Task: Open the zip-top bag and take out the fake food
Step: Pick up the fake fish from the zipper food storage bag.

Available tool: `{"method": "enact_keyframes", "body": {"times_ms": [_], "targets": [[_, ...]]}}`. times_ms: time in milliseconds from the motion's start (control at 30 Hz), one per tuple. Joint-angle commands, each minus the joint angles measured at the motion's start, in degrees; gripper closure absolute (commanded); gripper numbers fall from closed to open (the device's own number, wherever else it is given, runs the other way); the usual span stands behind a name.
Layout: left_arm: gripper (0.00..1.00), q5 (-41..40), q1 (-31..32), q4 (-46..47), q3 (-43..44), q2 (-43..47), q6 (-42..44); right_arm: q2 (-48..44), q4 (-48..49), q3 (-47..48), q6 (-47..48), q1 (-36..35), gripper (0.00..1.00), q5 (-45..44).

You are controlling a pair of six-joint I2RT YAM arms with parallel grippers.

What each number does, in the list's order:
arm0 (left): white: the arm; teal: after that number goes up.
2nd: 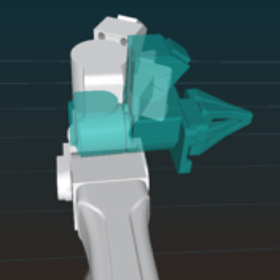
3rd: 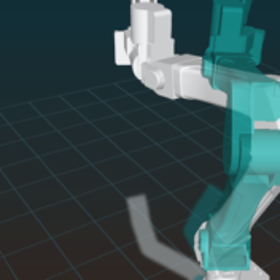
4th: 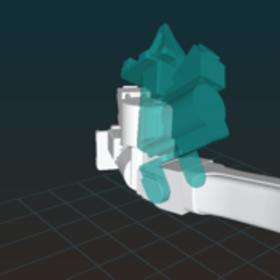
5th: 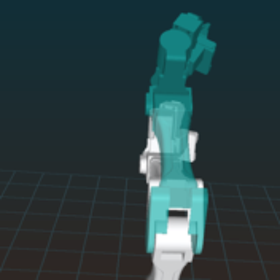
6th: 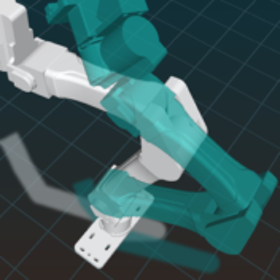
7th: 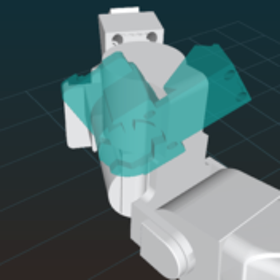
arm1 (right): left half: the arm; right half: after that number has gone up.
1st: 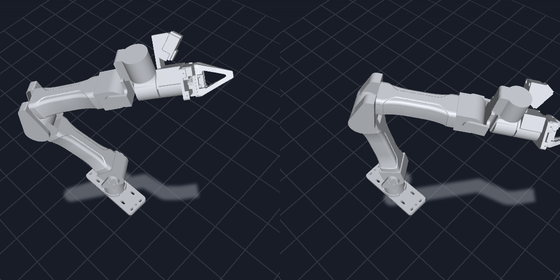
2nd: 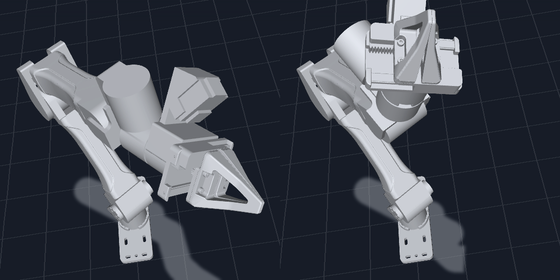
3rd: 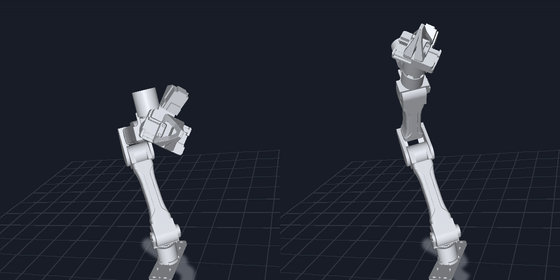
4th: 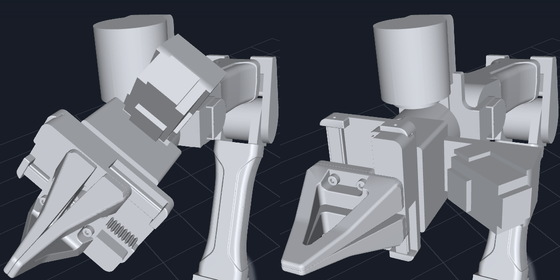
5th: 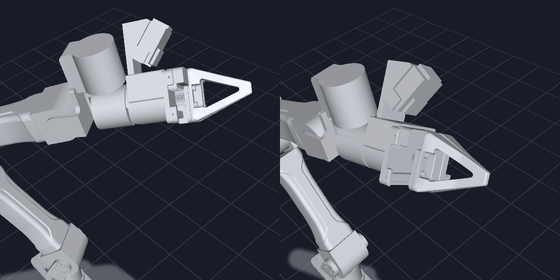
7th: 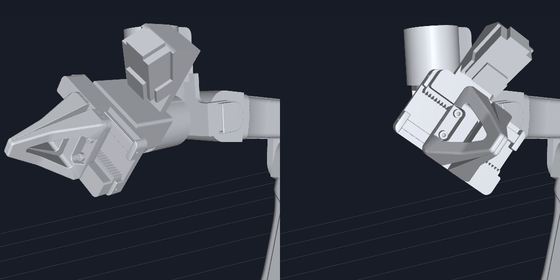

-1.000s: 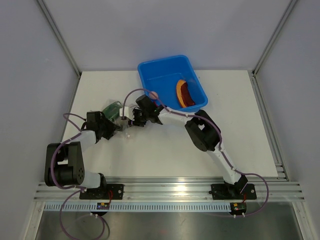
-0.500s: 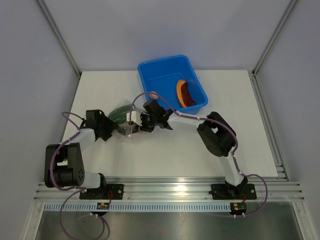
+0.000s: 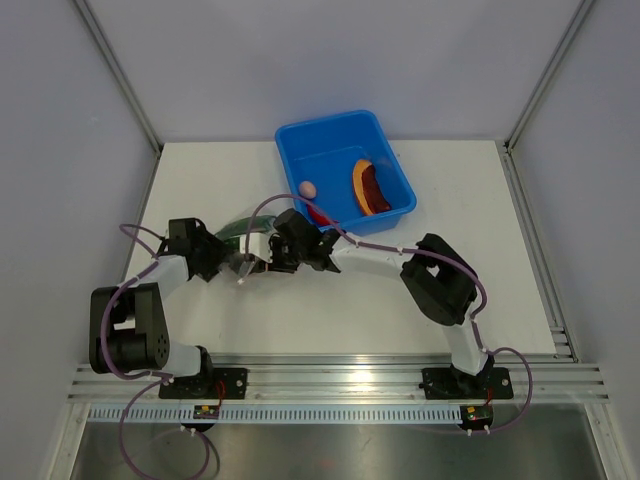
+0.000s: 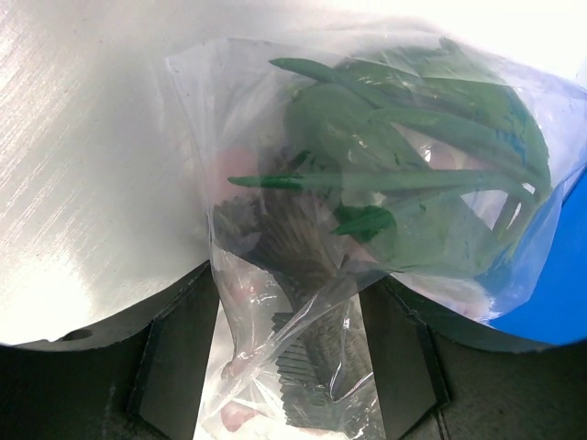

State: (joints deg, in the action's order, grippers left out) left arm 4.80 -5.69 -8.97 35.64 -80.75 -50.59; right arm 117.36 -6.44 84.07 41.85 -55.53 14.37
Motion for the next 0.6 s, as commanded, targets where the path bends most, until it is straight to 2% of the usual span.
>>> {"method": "enact_keyframes", "body": {"times_ms": [0,267,567], "targets": [[0.36,-3.5,-0.6,-1.8,0.7,-1.4,0.4,-3.6,0.6,0.7,-1.9,-1.4,0.73,-3.2],[0.35,-4.5,-1.6,-3.2,0.8,-0.7,0.3,-2.0,-0.6,1.8,-5.3,-4.5,0.72,-7.7],[0.35,-7.8,-3.9,-3.6,0.0,-1.0,-1.2,-8.1,0.2,-2.7,-7.3,-4.6,0.68,-7.6]]}}
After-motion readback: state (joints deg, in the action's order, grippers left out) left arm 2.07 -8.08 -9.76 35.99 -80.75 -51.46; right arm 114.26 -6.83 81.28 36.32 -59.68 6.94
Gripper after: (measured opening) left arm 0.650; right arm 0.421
